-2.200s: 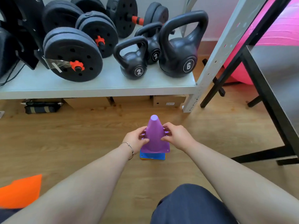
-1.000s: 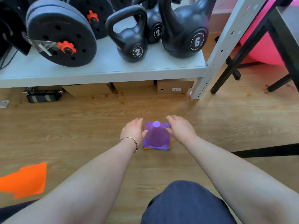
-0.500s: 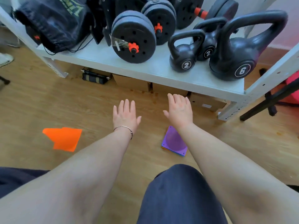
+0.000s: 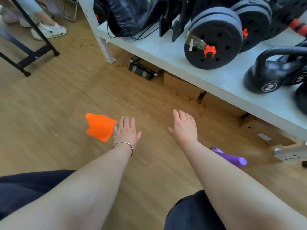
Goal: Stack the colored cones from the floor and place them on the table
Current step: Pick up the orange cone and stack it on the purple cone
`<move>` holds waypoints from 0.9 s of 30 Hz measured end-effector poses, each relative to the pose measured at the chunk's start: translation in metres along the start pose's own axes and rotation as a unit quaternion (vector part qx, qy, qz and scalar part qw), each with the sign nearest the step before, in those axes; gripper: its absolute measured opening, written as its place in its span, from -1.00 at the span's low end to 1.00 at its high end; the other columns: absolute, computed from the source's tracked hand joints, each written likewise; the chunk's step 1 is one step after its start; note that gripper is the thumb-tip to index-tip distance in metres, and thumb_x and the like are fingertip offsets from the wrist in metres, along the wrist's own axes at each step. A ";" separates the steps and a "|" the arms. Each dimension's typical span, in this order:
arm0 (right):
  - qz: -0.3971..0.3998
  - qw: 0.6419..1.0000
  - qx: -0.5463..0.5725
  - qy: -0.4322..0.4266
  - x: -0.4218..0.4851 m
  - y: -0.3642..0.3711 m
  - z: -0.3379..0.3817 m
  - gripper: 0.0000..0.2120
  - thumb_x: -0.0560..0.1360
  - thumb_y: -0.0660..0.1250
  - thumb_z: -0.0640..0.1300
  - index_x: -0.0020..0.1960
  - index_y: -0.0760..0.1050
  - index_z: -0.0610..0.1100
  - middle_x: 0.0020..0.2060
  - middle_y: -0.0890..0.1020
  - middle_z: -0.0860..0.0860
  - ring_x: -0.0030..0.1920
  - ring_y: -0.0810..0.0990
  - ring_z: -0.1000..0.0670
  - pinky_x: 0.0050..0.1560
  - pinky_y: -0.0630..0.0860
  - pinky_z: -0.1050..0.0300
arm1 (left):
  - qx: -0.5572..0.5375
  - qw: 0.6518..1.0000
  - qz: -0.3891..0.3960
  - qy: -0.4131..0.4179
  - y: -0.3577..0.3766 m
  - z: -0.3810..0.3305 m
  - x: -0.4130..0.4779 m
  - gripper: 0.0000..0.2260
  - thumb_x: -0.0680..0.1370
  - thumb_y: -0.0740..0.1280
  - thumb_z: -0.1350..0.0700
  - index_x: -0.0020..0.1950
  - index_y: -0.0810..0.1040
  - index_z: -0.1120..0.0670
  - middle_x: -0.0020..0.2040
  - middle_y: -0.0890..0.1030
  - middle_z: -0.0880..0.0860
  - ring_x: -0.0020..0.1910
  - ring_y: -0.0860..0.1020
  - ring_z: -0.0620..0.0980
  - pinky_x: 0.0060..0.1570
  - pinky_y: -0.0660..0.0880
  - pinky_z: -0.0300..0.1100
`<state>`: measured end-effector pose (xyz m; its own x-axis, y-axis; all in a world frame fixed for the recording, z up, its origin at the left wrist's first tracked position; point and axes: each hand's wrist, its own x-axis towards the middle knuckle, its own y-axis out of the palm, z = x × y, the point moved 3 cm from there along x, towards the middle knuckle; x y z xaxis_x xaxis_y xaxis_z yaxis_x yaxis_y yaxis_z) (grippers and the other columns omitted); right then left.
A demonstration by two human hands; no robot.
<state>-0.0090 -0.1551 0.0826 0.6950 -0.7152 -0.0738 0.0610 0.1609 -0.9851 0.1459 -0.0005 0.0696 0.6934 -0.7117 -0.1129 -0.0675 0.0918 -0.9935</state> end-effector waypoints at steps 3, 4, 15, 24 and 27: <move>0.026 0.999 -0.003 -0.020 0.014 0.017 0.034 -0.32 0.49 0.33 0.04 0.52 0.17 -0.12 0.37 0.40 -0.08 0.40 0.33 -0.14 0.47 0.20 -0.05 | -0.006 0.999 0.008 -0.038 0.020 0.025 0.001 -0.40 0.45 0.38 -0.10 0.40 0.35 0.13 0.37 0.43 0.16 0.44 0.32 0.15 0.35 0.28 0.12; 0.033 0.999 -0.004 -0.027 0.019 0.022 0.045 -0.32 0.50 0.32 0.04 0.52 0.17 -0.12 0.37 0.40 -0.07 0.40 0.32 -0.14 0.47 0.20 -0.04 | -0.014 0.998 0.009 -0.054 0.027 0.033 0.001 -0.41 0.43 0.41 -0.09 0.38 0.38 0.14 0.33 0.47 0.16 0.41 0.36 0.15 0.33 0.30 0.13; 0.086 0.991 -0.025 -0.100 0.080 0.078 0.154 -0.43 0.50 0.31 -0.03 0.46 0.25 -0.12 0.32 0.45 -0.07 0.36 0.37 -0.14 0.41 0.26 -0.03 | -0.061 0.981 0.057 -0.174 0.076 0.123 -0.004 -0.43 0.47 0.37 -0.09 0.41 0.33 0.11 0.37 0.42 0.13 0.45 0.30 0.14 0.38 0.25 0.12; 0.148 0.969 0.004 -0.199 0.127 0.115 0.236 -0.49 0.54 0.31 -0.04 0.45 0.29 -0.03 0.36 0.44 -0.04 0.34 0.38 -0.15 0.29 0.33 -0.02 | -0.042 0.967 0.055 -0.247 0.106 0.208 0.010 -0.46 0.40 0.42 -0.14 0.23 0.42 0.15 0.19 0.51 0.13 0.33 0.42 0.13 0.29 0.34 0.12; 0.176 0.955 -0.005 -0.238 0.142 0.118 0.259 -0.41 0.51 0.37 -0.02 0.48 0.25 0.00 0.41 0.41 -0.03 0.40 0.35 -0.14 0.32 0.31 -0.04 | -0.064 0.968 0.048 -0.238 0.108 0.214 0.026 -0.45 0.42 0.40 -0.16 0.25 0.40 0.14 0.16 0.50 0.12 0.26 0.45 0.13 0.29 0.35 0.11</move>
<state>0.2822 -0.0613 -0.0035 0.9178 -0.2278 -0.3252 -0.2429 0.3259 -0.9137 0.3095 0.1400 -0.0375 0.9294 -0.3005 -0.2141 -0.2143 0.0327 -0.9762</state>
